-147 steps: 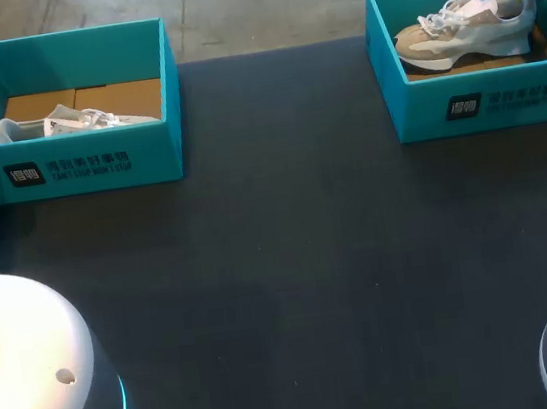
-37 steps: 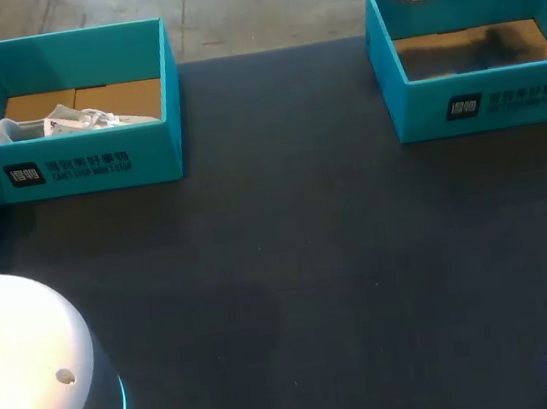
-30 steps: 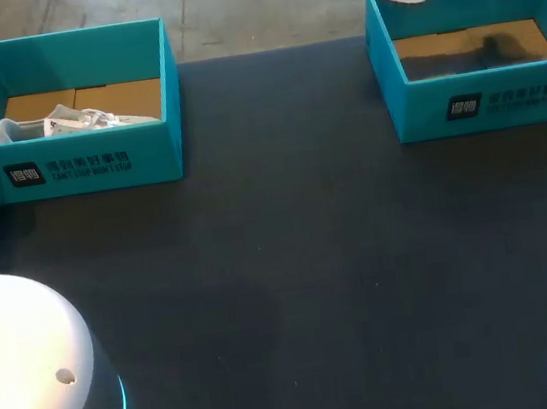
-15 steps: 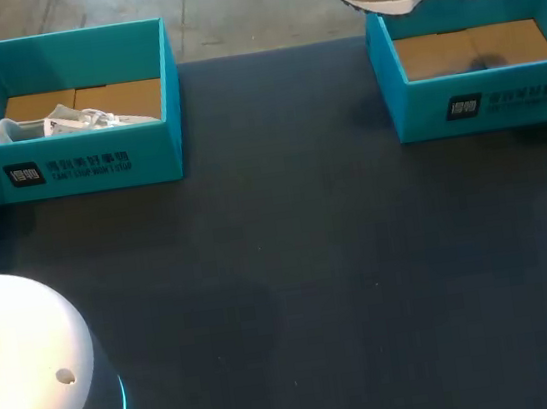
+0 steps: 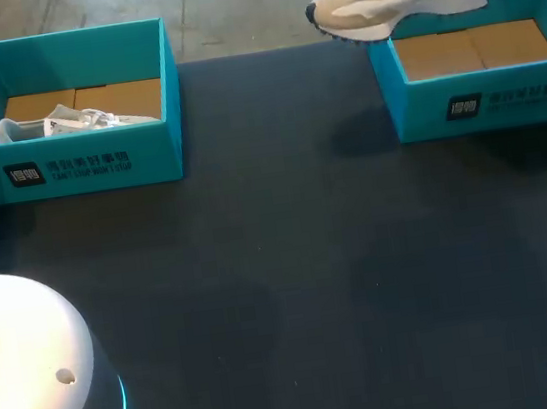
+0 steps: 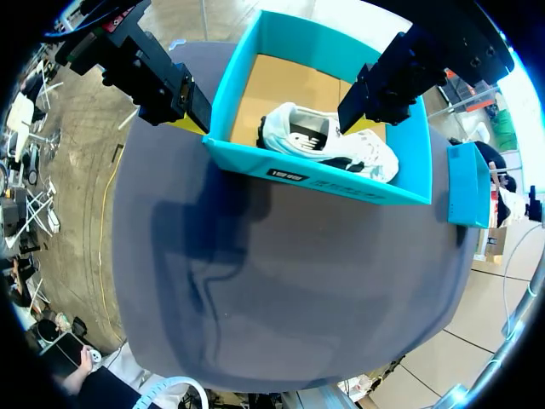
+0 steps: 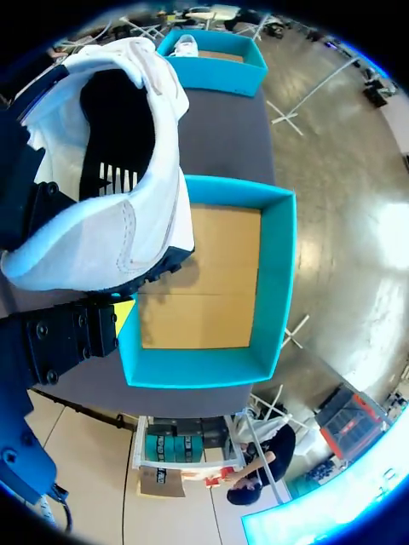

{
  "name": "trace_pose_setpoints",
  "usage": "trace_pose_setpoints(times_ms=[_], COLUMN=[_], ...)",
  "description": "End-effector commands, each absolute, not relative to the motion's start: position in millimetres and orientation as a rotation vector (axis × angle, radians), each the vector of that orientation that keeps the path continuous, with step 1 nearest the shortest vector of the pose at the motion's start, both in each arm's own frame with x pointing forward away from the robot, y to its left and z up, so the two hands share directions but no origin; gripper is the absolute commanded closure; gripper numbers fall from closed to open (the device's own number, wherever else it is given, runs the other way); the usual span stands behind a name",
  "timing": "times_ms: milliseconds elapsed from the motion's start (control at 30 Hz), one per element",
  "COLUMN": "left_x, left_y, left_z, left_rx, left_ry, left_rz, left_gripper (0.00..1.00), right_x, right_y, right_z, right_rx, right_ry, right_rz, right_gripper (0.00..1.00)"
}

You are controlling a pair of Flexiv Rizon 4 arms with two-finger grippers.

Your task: Take the shoe out of the shoebox, open the shoe tongue, remove and reinsert the insole, then place the shoe into the shoebox

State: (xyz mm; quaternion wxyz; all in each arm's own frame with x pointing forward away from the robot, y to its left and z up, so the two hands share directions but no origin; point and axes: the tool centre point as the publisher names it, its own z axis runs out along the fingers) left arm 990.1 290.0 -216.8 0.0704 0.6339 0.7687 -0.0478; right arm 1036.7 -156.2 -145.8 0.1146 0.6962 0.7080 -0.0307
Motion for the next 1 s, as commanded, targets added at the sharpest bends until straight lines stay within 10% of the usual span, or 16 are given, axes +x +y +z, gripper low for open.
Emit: trace_pose_setpoints(times_ms=[33, 1000], left_x=[989, 989], left_y=[290, 290], left_z=[-217, -217], left_rx=[1.907, 1.907], left_ry=[2.312, 2.312], left_rz=[-0.138, -0.138], left_gripper=[0.0, 0.0], right_x=[1033, 1002], right_y=[-158, -141], right_z=[-146, -145], right_rx=[2.015, 2.055], right_ry=[2.057, 2.037], right_rz=[-0.032, -0.069], right_gripper=[1.0, 1.0])
